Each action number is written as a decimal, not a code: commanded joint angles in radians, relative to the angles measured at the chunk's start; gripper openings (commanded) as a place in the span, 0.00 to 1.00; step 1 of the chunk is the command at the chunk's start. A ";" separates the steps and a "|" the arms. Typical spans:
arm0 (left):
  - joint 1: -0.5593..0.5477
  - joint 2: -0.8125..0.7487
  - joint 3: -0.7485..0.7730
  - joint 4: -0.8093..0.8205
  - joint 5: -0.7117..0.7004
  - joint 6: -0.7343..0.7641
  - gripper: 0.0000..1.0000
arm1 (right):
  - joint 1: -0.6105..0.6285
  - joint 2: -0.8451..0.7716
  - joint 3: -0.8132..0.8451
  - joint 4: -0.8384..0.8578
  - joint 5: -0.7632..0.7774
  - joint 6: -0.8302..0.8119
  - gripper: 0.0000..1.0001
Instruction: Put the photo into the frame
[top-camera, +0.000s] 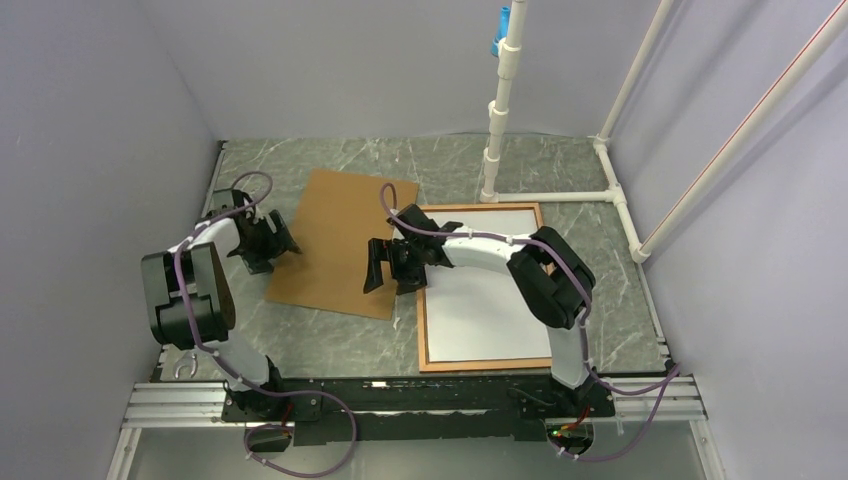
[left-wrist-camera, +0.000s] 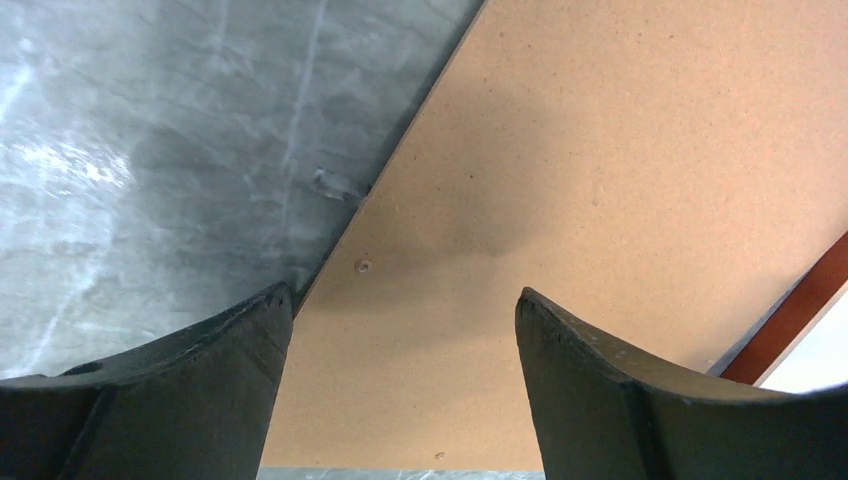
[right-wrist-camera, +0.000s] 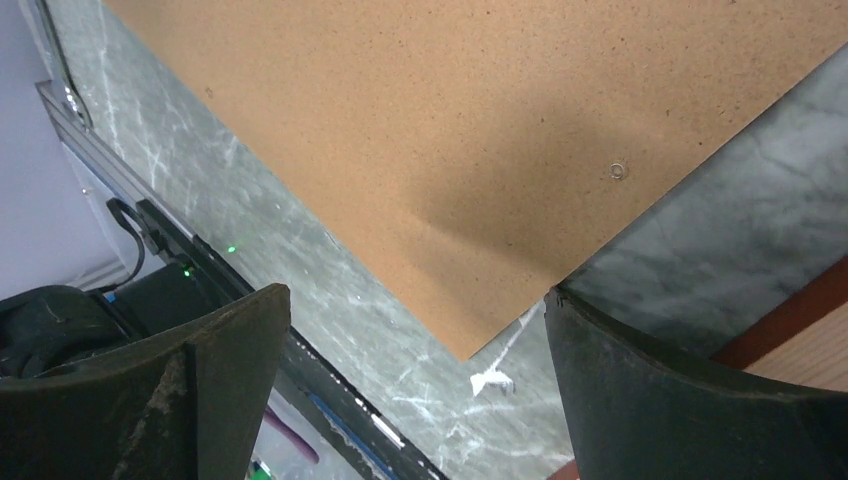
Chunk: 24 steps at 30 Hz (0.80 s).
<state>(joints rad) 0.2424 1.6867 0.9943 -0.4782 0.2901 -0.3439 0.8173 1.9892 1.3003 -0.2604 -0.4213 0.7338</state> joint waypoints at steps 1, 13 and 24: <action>-0.066 -0.057 -0.103 -0.052 0.211 -0.047 0.83 | 0.015 -0.082 0.026 0.034 -0.084 0.009 0.99; -0.127 -0.348 -0.287 -0.042 0.167 -0.140 0.84 | 0.010 -0.194 0.045 -0.023 -0.075 0.004 0.99; -0.290 -0.562 -0.465 -0.015 0.115 -0.248 0.84 | 0.016 -0.467 -0.167 -0.013 -0.042 0.057 0.99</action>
<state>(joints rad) 0.0448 1.1908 0.5808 -0.4561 0.2314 -0.4576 0.8032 1.6363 1.1748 -0.4973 -0.3748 0.7269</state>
